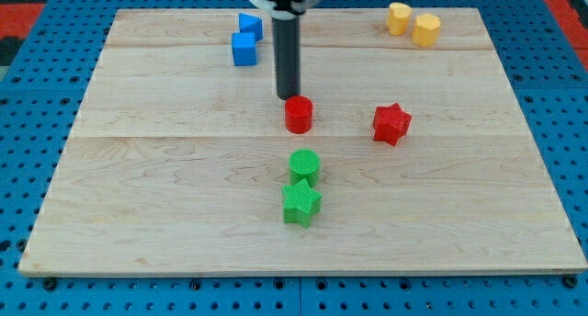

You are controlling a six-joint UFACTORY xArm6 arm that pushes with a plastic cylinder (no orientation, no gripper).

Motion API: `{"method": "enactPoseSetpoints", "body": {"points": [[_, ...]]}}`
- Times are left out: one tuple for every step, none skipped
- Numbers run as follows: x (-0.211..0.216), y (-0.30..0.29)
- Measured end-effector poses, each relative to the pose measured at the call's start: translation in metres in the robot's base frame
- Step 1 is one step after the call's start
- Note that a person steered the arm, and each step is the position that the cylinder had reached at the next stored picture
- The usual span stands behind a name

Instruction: Place the red star to the top left of red circle

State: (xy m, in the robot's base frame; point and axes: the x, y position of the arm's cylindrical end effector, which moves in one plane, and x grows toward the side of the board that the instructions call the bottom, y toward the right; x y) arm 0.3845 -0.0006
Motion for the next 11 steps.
{"method": "enactPoseSetpoints", "body": {"points": [[0.025, 0.011], [0.017, 0.015], [-0.024, 0.091], [-0.029, 0.190], [0.005, 0.266], [0.049, 0.223], [0.068, 0.164], [0.034, 0.114], [0.000, 0.067], [-0.032, 0.031], [-0.040, -0.008]]}}
